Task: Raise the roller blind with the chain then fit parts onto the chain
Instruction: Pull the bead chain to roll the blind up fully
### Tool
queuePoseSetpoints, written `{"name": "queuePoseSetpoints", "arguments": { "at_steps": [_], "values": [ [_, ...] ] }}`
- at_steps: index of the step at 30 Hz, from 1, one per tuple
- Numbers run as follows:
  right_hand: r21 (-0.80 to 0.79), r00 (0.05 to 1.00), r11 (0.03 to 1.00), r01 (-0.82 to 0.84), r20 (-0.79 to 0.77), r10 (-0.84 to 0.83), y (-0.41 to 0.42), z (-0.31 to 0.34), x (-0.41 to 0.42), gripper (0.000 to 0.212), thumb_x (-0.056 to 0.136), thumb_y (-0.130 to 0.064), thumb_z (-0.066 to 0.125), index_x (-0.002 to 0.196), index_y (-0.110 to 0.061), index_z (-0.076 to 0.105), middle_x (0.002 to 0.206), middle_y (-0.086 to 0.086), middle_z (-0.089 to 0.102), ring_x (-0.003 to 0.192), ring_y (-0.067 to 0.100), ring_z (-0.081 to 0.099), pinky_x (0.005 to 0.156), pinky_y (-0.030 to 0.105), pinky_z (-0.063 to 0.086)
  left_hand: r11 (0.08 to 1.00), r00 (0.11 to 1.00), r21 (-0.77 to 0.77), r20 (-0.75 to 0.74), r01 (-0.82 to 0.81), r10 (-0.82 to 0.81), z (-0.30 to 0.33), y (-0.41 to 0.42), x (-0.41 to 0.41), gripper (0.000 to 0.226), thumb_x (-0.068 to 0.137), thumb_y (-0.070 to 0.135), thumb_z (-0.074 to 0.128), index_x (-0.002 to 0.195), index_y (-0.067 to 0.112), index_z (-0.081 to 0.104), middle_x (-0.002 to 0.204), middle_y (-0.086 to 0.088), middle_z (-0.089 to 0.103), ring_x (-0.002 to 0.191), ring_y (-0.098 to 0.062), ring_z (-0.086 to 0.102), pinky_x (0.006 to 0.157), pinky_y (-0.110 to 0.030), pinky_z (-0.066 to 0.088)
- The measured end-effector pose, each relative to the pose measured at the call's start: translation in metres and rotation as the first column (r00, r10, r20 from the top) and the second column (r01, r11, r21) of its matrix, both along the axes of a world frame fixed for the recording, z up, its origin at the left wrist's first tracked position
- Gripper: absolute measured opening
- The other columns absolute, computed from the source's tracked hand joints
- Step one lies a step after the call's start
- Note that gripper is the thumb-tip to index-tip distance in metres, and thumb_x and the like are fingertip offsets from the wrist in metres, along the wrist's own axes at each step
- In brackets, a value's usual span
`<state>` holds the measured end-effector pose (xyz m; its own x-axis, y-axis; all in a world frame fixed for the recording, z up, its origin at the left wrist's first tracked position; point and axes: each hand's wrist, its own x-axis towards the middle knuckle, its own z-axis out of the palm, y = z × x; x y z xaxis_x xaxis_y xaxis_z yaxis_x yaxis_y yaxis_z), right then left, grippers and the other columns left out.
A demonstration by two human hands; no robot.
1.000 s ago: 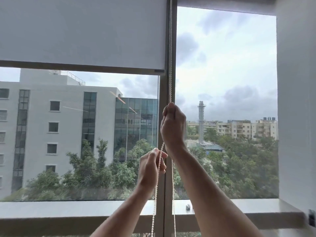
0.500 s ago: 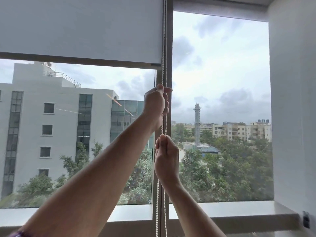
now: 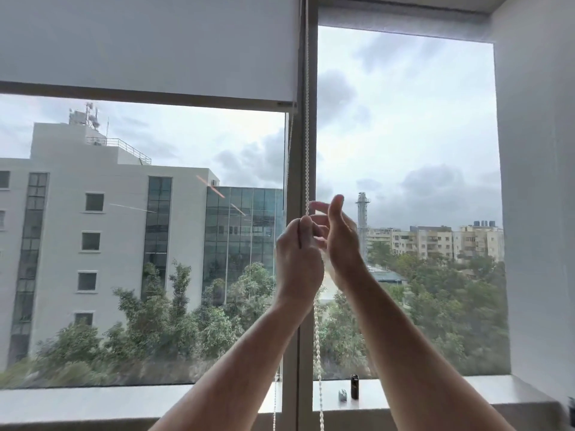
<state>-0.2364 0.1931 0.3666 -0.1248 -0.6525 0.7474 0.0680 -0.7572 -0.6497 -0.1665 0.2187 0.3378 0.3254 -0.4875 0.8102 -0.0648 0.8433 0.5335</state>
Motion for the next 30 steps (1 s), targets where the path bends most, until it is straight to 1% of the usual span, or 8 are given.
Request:
{"name": "queuePoseSetpoints", "arguments": {
  "at_steps": [7,10,13,17,19,21,24,30],
  "values": [
    [0.002,0.985,0.985,-0.17,-0.013,0.17,0.024,0.092,0.018,0.044,0.107,-0.038,0.033,0.111,-0.005,0.063,0.071,0.005,0.059,0.051,0.013,0.056,0.047,0.027,0.048,1.0,1.0,-0.001,-0.008,0.019,-0.019,-0.031,-0.009,-0.002,0.039,0.104,0.018,0.043,0.07,0.025,0.06,0.047,0.01,0.046,0.048,-0.015,0.037,0.045,-0.031,0.027],
    [0.031,0.986,0.99,-0.137,0.095,0.134,0.029,0.114,0.033,0.034,0.107,-0.024,0.033,0.092,-0.012,0.062,0.055,-0.003,0.038,0.035,0.007,0.031,0.036,0.019,0.025,0.999,1.0,-0.039,-0.006,0.029,-0.029,-0.032,-0.004,-0.008,0.036,0.102,0.025,0.043,0.07,0.026,0.058,0.047,0.01,0.045,0.048,-0.015,0.035,0.044,-0.032,0.027],
    [-0.061,0.995,0.998,-0.023,0.097,0.029,0.029,0.113,0.042,0.037,0.092,0.0,0.029,0.075,-0.017,0.056,0.048,-0.005,0.038,0.03,0.007,0.03,0.035,0.019,0.023,0.995,0.997,-0.065,-0.02,0.071,-0.072,-0.032,-0.003,-0.005,0.033,0.097,0.032,0.042,0.069,0.023,0.058,0.045,0.008,0.041,0.047,-0.018,0.032,0.046,-0.035,0.025],
    [-0.214,0.988,0.966,0.145,0.084,-0.13,0.028,0.105,0.042,0.044,0.089,-0.011,0.033,0.058,-0.028,0.058,0.058,-0.01,0.047,0.052,0.013,0.042,0.052,0.032,0.034,0.978,0.979,-0.046,0.019,0.203,-0.202,-0.031,-0.006,0.004,0.035,0.094,0.034,0.045,0.065,0.024,0.064,0.043,0.008,0.037,0.041,-0.012,0.03,0.042,-0.025,0.021],
    [-0.245,0.982,0.951,0.186,0.083,-0.171,0.029,0.1,0.041,0.043,0.089,-0.019,0.033,0.057,-0.033,0.058,0.056,-0.011,0.048,0.055,0.017,0.042,0.057,0.039,0.035,0.958,0.957,0.015,0.051,0.286,-0.286,-0.026,-0.011,0.012,0.041,0.096,0.034,0.044,0.066,0.026,0.07,0.045,0.007,0.046,0.041,-0.01,0.039,0.041,-0.022,0.033],
    [-0.269,0.981,0.944,0.192,0.084,-0.175,0.029,0.094,0.039,0.04,0.087,-0.022,0.034,0.058,-0.034,0.058,0.056,-0.01,0.047,0.055,0.019,0.041,0.057,0.04,0.035,0.958,0.958,0.09,0.073,0.272,-0.279,-0.016,-0.017,0.02,0.048,0.104,0.039,0.037,0.075,0.029,0.075,0.064,0.0,0.068,0.06,-0.017,0.061,0.056,-0.029,0.052],
    [-0.289,0.976,0.933,0.215,0.089,-0.197,0.028,0.082,0.034,0.041,0.093,-0.025,0.036,0.058,-0.029,0.056,0.053,-0.005,0.046,0.057,0.023,0.042,0.056,0.042,0.036,0.951,0.969,0.201,0.029,0.235,-0.245,0.012,-0.023,0.028,0.049,0.102,0.052,0.029,0.095,0.028,0.071,0.095,-0.009,0.075,0.087,-0.023,0.069,0.074,-0.037,0.056],
    [-0.412,0.955,0.862,0.294,0.097,-0.279,0.027,0.04,0.032,0.041,0.101,-0.019,0.037,0.062,-0.03,0.046,0.052,-0.012,0.046,0.049,0.001,0.044,0.05,0.021,0.037,0.96,0.966,0.123,0.037,0.251,-0.258,0.088,-0.007,0.035,0.055,0.104,0.048,0.033,0.104,0.008,0.071,0.085,-0.009,0.073,0.068,-0.009,0.07,0.053,-0.019,0.054]
  ]
}}
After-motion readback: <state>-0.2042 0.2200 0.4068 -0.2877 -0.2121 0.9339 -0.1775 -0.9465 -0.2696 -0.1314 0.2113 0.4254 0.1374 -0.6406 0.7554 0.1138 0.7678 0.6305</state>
